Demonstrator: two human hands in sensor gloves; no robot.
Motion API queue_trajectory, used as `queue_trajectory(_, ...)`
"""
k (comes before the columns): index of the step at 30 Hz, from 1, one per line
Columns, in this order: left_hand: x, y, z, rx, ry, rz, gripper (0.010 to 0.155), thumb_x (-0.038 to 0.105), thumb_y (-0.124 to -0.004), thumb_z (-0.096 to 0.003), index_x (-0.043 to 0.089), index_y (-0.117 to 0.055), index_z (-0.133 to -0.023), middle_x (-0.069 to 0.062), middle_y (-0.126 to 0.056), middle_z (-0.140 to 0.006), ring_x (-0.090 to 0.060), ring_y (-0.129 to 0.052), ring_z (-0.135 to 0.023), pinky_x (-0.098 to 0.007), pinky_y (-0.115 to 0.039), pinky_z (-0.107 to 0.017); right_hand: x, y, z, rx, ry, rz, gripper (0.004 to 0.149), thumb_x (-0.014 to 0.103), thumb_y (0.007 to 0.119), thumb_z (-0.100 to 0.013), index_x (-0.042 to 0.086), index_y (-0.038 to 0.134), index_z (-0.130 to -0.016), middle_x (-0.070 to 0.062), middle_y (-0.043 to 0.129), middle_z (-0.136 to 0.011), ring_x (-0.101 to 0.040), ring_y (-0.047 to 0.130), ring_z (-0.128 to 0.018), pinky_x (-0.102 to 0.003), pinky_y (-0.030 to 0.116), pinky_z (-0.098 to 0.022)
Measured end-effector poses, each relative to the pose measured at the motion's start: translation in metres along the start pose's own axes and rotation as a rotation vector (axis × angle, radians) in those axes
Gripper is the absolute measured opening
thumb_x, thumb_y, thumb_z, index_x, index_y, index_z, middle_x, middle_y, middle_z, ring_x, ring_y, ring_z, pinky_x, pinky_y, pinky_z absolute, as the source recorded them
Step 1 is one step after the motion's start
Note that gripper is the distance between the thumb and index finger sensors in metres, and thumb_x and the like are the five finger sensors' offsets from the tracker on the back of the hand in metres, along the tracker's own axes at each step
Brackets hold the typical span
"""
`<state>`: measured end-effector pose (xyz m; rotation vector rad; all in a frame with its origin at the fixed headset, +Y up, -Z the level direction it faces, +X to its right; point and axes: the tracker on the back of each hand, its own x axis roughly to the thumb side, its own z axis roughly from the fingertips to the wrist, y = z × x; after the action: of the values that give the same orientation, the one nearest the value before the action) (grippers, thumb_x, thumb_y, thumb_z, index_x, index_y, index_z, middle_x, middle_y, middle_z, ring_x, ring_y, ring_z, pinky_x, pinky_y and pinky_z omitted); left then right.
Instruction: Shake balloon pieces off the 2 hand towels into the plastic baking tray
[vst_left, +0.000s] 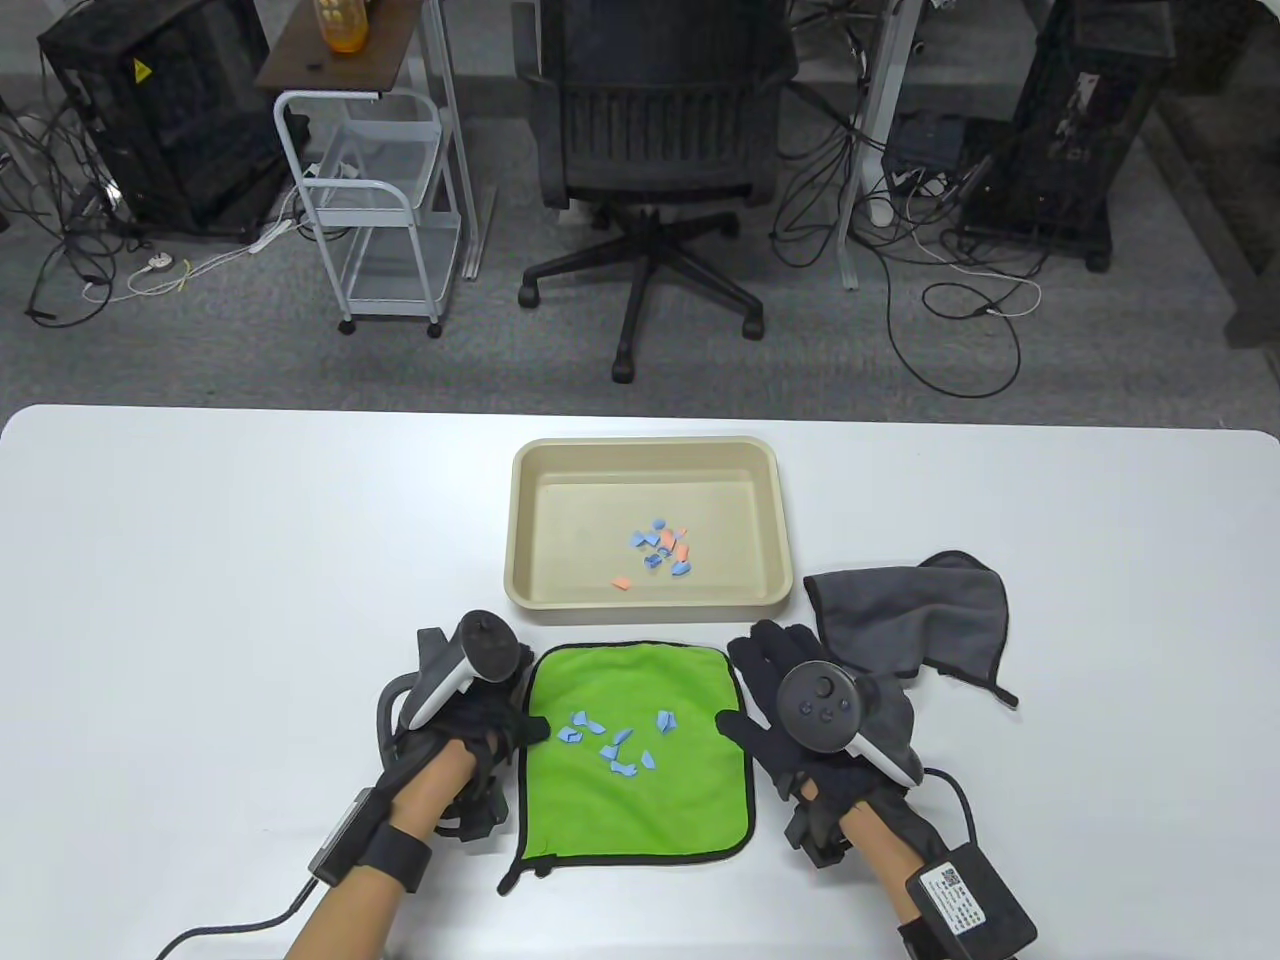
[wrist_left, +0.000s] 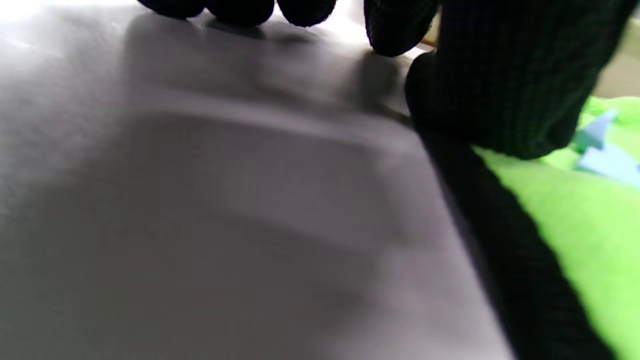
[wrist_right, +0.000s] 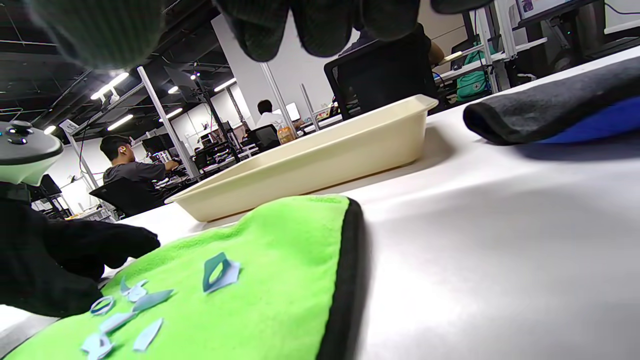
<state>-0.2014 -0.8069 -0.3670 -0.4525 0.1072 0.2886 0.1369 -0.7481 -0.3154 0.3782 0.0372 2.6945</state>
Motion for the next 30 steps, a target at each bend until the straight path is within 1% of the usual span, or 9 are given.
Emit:
queue_trajectory(4, 0.001, -0.001, 0.003, 0.005, 0.02, 0.028, 0.082, 0.052, -0.088, -0.0309, 0.048, -0.044, -0.1, -0.005, -0.023, -0.107, -0.038, -0.043, -0.087, -0.056, -0.044, -0.066, 0.001, 0.003, 0.0, 0.01, -0.002, 0.008, 0.075, 0.061, 0.069, -0.037, 0.029, 0.049, -0.102, -0.006, 0.044, -0.117, -0.04, 0.037, -0.106, -0.061, 0.042, -0.073)
queue_trajectory(7, 0.004, -0.002, 0.004, 0.017, 0.019, 0.06, 0.079, 0.048, -0.089, -0.0311, 0.045, -0.049, -0.099, -0.005, -0.026, -0.106, -0.039, -0.045, -0.086, -0.057, -0.045, -0.065, 0.001, 0.004, 0.0, 0.015, -0.001, 0.017, 0.075, 0.061, 0.068, -0.037, 0.029, 0.05, -0.102, -0.006, 0.044, -0.117, -0.04, 0.037, -0.106, -0.061, 0.042, -0.073)
queue_trajectory(12, 0.006, -0.003, 0.006, 0.04, 0.008, 0.091, 0.067, 0.043, -0.09, -0.0318, 0.039, -0.063, -0.093, -0.005, -0.03, -0.106, -0.039, -0.047, -0.086, -0.058, -0.045, -0.065, 0.002, 0.004, 0.0, 0.015, 0.0, 0.018, 0.074, 0.061, 0.068, -0.037, 0.029, 0.05, -0.102, -0.006, 0.044, -0.118, -0.04, 0.037, -0.106, -0.061, 0.042, -0.073)
queue_trajectory(15, 0.006, -0.004, 0.007, 0.064, 0.015, 0.099, 0.059, 0.043, -0.091, -0.0314, 0.036, -0.07, -0.087, -0.005, -0.035, -0.106, -0.039, -0.05, -0.085, -0.058, -0.047, -0.065, 0.002, 0.004, -0.001, 0.013, 0.001, 0.019, 0.074, 0.061, 0.068, -0.037, 0.029, 0.05, -0.102, -0.006, 0.044, -0.118, -0.04, 0.036, -0.106, -0.061, 0.042, -0.073)
queue_trajectory(18, 0.008, -0.005, 0.007, 0.095, 0.021, 0.103, 0.044, 0.044, -0.093, -0.0307, 0.028, -0.084, -0.07, -0.006, -0.042, -0.105, -0.039, -0.054, -0.083, -0.058, -0.05, -0.063, 0.002, 0.004, -0.001, 0.012, 0.001, 0.018, 0.074, 0.061, 0.068, -0.037, 0.029, 0.05, -0.102, -0.006, 0.044, -0.118, -0.04, 0.037, -0.106, -0.061, 0.042, -0.073)
queue_trajectory(20, 0.009, -0.005, 0.008, 0.114, 0.022, 0.104, 0.042, 0.044, -0.093, -0.0305, 0.025, -0.086, -0.067, -0.005, -0.044, -0.104, -0.039, -0.056, -0.083, -0.058, -0.052, -0.063, 0.002, 0.003, -0.001, 0.011, 0.001, 0.016, 0.074, 0.061, 0.068, -0.037, 0.029, 0.051, -0.101, -0.006, 0.044, -0.117, -0.04, 0.037, -0.106, -0.061, 0.042, -0.073)
queue_trajectory(24, 0.009, -0.004, 0.009, 0.073, 0.015, 0.135, 0.042, 0.044, -0.091, -0.0322, 0.024, -0.085, -0.068, -0.005, -0.045, -0.104, -0.038, -0.057, -0.083, -0.057, -0.053, -0.063, 0.002, 0.003, -0.001, 0.012, 0.001, 0.014, 0.074, 0.061, 0.068, -0.037, 0.029, 0.051, -0.101, -0.006, 0.044, -0.117, -0.04, 0.037, -0.106, -0.061, 0.042, -0.073)
queue_trajectory(27, 0.01, 0.0, 0.015, 0.04, -0.002, 0.287, 0.041, 0.04, -0.089, -0.0343, 0.025, -0.079, -0.071, -0.005, -0.05, -0.103, -0.039, -0.061, -0.083, -0.057, -0.056, -0.063, 0.001, 0.003, -0.001, 0.011, 0.007, 0.014, 0.074, 0.061, 0.068, -0.037, 0.029, 0.051, -0.101, -0.006, 0.044, -0.117, -0.04, 0.037, -0.106, -0.061, 0.042, -0.073)
queue_trajectory(30, 0.011, 0.005, 0.022, 0.041, -0.003, 0.414, 0.039, 0.036, -0.086, -0.036, 0.029, -0.077, -0.073, 0.0, -0.065, -0.098, -0.037, -0.073, -0.079, -0.056, -0.064, -0.06, -0.001, 0.003, -0.002, 0.01, 0.022, 0.015, 0.074, 0.061, 0.068, -0.038, 0.028, 0.051, -0.102, -0.006, 0.044, -0.117, -0.04, 0.037, -0.106, -0.061, 0.043, -0.073)
